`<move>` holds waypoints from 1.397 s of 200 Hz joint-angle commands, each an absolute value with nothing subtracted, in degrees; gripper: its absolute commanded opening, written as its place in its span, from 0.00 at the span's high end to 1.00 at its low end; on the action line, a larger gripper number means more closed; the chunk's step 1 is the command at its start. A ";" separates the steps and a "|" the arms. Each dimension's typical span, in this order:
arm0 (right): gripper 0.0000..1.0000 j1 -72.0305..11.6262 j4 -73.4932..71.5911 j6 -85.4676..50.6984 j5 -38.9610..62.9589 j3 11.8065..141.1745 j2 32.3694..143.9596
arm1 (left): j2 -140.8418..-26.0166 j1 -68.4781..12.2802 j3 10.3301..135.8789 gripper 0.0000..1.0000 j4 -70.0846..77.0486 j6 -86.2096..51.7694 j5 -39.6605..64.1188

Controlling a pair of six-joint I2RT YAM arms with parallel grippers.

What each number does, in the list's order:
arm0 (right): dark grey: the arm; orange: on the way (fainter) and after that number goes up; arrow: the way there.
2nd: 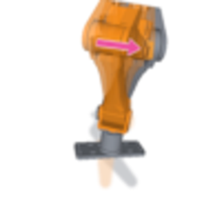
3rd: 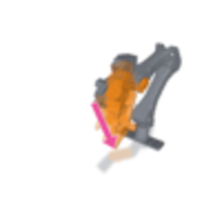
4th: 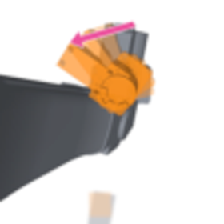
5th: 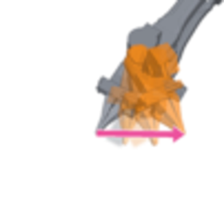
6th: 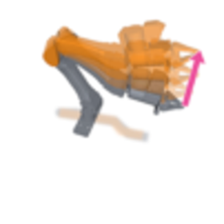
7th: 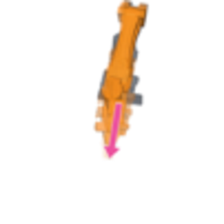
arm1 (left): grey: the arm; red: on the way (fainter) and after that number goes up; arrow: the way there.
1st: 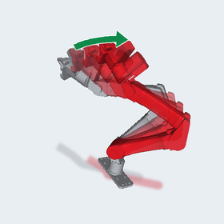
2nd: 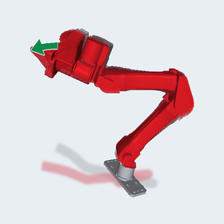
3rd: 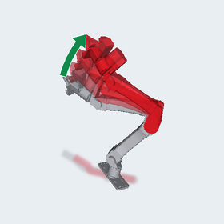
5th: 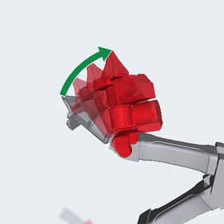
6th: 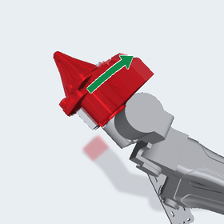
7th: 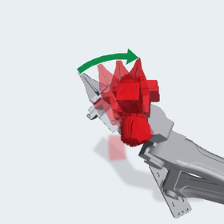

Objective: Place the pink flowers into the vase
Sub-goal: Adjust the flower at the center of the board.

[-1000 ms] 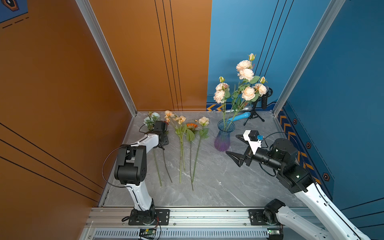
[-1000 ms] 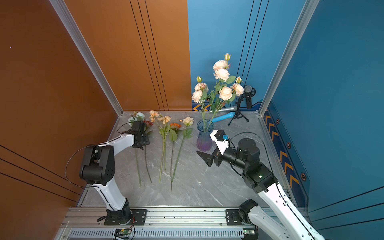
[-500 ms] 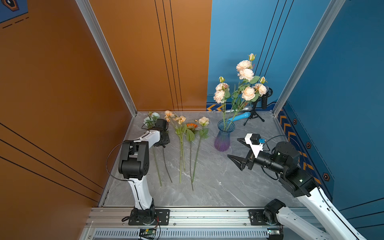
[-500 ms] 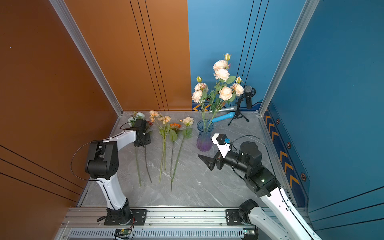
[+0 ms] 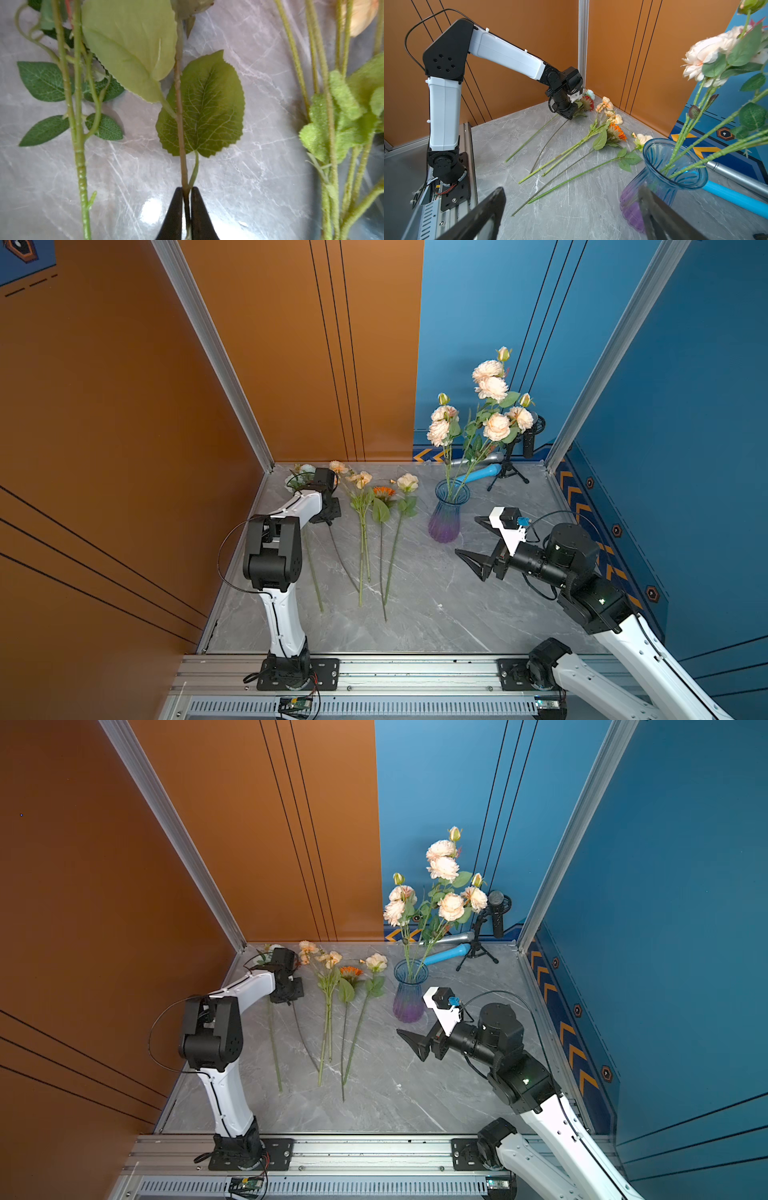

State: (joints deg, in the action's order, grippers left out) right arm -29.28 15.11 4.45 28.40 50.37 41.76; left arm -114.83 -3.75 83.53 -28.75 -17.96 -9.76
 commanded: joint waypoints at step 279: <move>0.00 -29.62 17.14 4.46 27.62 49.97 43.30 | -113.95 -8.20 88.26 0.30 -34.82 -7.42 -12.87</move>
State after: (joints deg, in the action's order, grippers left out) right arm -29.28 16.58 4.45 28.32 50.37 42.19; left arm -117.19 -5.37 90.26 -34.04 -8.27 -10.48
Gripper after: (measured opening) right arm 0.999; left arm 0.614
